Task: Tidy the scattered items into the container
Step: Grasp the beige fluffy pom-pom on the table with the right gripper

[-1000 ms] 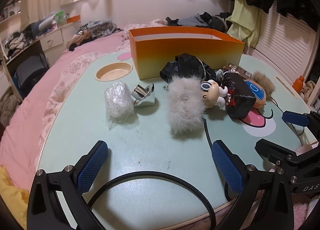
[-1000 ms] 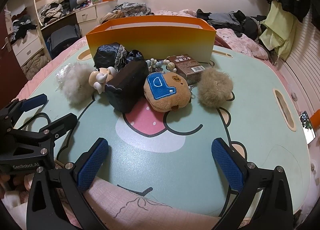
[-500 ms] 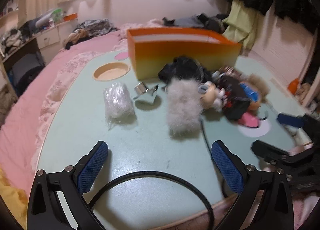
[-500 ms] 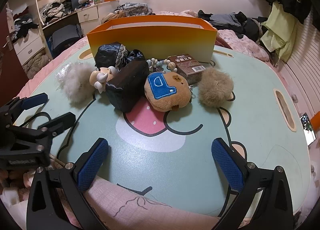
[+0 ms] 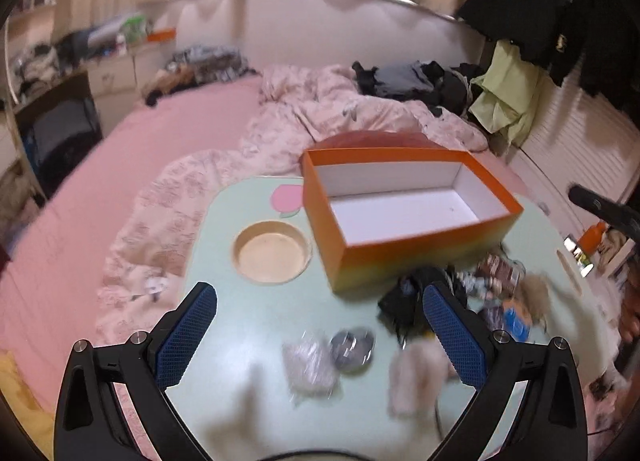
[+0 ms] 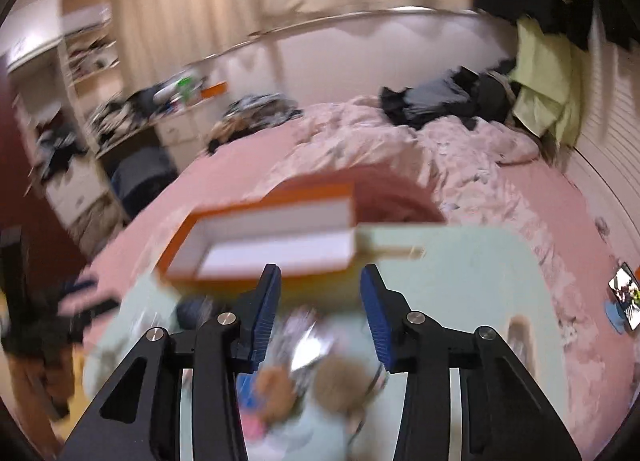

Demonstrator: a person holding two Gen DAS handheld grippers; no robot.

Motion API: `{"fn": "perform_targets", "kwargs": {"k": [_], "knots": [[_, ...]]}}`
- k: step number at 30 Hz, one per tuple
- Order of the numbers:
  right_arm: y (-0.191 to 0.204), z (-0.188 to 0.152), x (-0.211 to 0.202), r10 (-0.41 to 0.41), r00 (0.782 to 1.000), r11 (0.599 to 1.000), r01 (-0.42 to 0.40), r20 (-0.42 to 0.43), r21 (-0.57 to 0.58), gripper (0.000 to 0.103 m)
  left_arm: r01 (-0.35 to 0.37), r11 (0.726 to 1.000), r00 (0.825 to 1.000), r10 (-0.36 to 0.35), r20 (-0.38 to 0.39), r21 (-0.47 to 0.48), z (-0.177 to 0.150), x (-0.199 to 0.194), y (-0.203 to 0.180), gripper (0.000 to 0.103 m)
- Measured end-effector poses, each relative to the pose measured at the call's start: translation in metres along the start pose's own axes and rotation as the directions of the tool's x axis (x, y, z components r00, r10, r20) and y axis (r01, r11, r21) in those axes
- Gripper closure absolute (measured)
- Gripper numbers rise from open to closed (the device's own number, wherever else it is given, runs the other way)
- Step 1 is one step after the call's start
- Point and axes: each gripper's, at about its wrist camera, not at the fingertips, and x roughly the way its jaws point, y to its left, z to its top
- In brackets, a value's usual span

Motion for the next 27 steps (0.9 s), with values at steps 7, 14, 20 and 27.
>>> {"fn": "perform_targets", "kwargs": {"k": [7,14,20,27], "knots": [[-0.019,0.029,0.083,0.001,0.987,0.999,0.005,-0.162,0.037,0.061,0.031,0.995,0.994,-0.041,-0.105,-0.096,0.02,0.042,0.007,0.0],[-0.017,0.001,0.097,0.116,0.965,0.987,-0.085,-0.235,0.137,0.077,0.079,0.984,0.98,-0.106,-0.171,-0.159,0.034,0.073,0.014,0.002],[-0.015,0.002,0.077,0.071,0.983,0.99,-0.05,-0.169,0.129,0.077,0.114,0.986,0.991,-0.122,-0.062,-0.123,0.038,0.042,0.011,0.005],[-0.007,-0.014,0.003,0.031,0.999,0.998,-0.032,0.017,0.054,0.062,-0.067,0.997,0.992,0.07,0.101,-0.032,0.004,-0.041,0.04,0.004]]}}
